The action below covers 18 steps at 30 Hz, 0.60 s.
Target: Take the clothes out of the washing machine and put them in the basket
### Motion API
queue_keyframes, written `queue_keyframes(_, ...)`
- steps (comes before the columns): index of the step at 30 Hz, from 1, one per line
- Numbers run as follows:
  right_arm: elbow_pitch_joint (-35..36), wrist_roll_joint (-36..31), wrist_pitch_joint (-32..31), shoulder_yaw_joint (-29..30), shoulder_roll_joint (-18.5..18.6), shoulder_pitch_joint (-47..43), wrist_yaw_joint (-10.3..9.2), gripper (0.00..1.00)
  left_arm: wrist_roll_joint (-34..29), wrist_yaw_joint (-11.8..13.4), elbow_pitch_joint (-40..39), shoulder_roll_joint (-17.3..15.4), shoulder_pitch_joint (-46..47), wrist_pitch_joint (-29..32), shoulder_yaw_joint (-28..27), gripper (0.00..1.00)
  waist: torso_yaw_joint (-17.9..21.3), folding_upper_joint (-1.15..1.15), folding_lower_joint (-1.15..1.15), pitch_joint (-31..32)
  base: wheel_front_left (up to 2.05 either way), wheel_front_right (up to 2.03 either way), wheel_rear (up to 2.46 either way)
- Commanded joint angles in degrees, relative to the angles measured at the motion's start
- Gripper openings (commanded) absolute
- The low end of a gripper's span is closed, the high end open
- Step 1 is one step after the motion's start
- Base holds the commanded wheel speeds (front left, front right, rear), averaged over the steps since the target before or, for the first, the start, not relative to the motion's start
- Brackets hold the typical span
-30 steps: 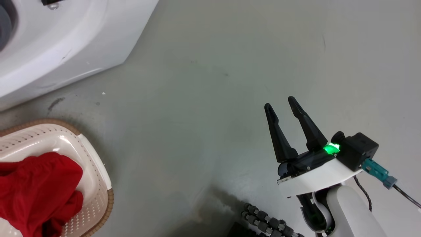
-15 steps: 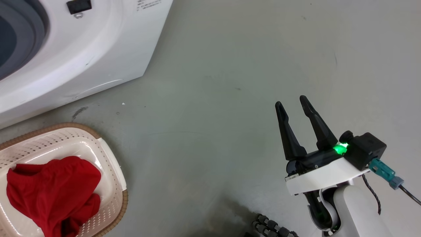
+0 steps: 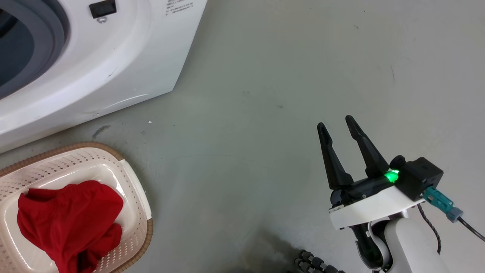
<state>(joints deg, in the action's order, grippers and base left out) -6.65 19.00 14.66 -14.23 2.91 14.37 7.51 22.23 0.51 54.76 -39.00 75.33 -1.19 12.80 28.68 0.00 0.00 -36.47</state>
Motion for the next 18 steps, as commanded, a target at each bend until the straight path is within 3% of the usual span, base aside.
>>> queue_keyframes(1,0.3,-0.3,0.1,0.1,-0.1,-0.4,-0.04,1.0,0.1,0.1,0.0,0.1,-0.7,-0.1,0.1,1.0,0.0,0.0,0.0,0.1,0.0,0.0,0.0)
queue_keyframes(8,0.8,-0.2,-0.4,-0.2,-0.1,-1.1,-0.04,1.0,1.2,-1.6,0.5,0.5,1.5,3.3,0.6,1.0,0.3,0.0,0.0,-0.3,0.0,0.0,0.0)
queue_keyframes(13,0.8,0.8,-0.3,-1.4,-0.1,-0.6,-0.05,1.0,1.3,-3.3,1.1,0.1,5.3,10.8,2.0,1.0,1.7,0.0,0.0,-2.5,0.0,0.0,0.0)
queue_keyframes(18,0.1,2.1,0.0,-2.9,-0.1,0.2,-0.05,1.0,1.3,-3.5,1.6,-0.6,9.4,19.0,3.2,1.0,3.6,0.0,0.0,-5.0,0.0,0.0,0.0)
